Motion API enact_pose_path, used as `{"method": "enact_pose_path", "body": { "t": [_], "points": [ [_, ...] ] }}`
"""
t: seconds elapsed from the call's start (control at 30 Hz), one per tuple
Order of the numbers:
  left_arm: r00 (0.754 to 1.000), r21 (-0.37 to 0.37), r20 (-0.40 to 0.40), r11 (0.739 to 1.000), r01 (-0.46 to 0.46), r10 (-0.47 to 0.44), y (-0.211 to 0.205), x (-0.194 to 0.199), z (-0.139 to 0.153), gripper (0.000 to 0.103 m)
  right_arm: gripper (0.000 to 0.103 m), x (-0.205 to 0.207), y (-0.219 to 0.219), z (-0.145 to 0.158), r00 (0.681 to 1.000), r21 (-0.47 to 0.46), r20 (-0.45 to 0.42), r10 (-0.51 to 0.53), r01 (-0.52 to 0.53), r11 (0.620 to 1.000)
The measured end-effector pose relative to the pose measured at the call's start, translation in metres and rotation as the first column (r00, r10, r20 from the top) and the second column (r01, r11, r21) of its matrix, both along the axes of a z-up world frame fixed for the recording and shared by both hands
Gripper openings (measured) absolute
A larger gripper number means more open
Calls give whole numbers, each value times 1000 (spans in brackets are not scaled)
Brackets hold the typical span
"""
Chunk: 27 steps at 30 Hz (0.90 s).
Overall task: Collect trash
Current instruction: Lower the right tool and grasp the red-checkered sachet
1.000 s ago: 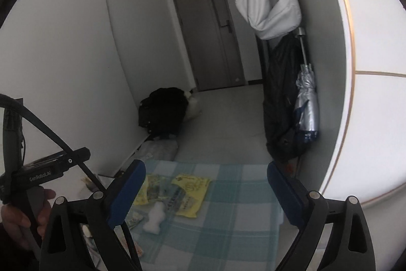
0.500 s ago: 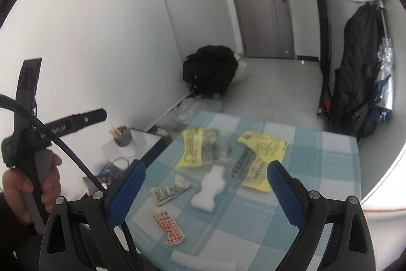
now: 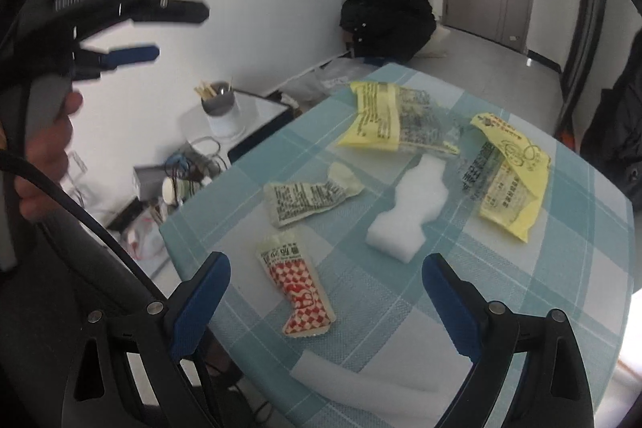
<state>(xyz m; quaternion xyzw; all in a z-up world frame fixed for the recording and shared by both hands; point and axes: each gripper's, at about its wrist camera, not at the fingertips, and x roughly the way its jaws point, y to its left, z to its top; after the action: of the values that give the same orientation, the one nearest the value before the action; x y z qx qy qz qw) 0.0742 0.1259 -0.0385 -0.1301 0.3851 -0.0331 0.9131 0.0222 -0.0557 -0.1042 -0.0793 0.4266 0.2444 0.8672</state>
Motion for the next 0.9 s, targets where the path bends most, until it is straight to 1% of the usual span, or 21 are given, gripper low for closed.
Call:
{"method": "enact_pose_path", "body": {
  "t": [0.2,0.3,0.33,0.37,0.4,0.43,0.47,0.5,0.57,0.6,0.63,0.67,0.8,0.87,0.9],
  "points": [
    [999,-23,-26,999,-23,23,12,3,-2,89,95,3,21,-21,999,-56,-26,43,-45,997],
    [999,-33,-32,999,-38,37,17,4,-2,89,88,2,29,-26,998,-97,-12,65,-66,993],
    [998,-34,-38,999,-43,41,18,4,-3,89,85,1,32,-29,997,-117,-9,75,-75,990],
    [998,-36,-42,998,-44,43,18,5,-4,89,77,1,34,-32,997,-129,-13,82,-83,988],
    [998,-41,-46,998,-45,43,18,6,-4,89,73,2,35,-36,996,-136,-24,86,-88,987],
    [998,-42,-49,998,-47,45,18,6,-5,89,65,3,35,-38,996,-138,-37,86,-91,986],
    [998,-41,-53,998,-48,46,18,6,-5,89,64,3,35,-39,996,-134,-39,85,-90,987],
    [997,-39,-54,998,-47,45,18,7,-5,89,60,2,33,-38,996,-126,-31,82,-85,988],
    [997,-37,-58,998,-47,45,18,7,-6,89,45,2,33,-37,996,-129,-26,82,-85,988],
    [997,-35,-59,998,-47,45,17,8,-7,89,40,1,32,-37,996,-126,-28,90,-93,988],
    [997,-30,-61,998,-46,44,17,8,-8,89,31,1,32,-36,995,-124,-27,97,-100,987],
    [997,-26,-63,999,-46,45,17,8,-8,89,27,0,32,-35,995,-129,-20,99,-101,987],
    [996,-13,-75,999,-50,49,17,10,-12,89,21,-2,30,-33,995,-123,-13,104,-105,987],
    [995,0,-83,998,-56,56,18,11,-14,89,16,-1,29,-31,995,-103,-14,103,-104,989],
    [995,2,-87,998,-56,56,18,11,-15,89,16,0,28,-30,995,-96,-17,100,-101,990]
  ]
}}
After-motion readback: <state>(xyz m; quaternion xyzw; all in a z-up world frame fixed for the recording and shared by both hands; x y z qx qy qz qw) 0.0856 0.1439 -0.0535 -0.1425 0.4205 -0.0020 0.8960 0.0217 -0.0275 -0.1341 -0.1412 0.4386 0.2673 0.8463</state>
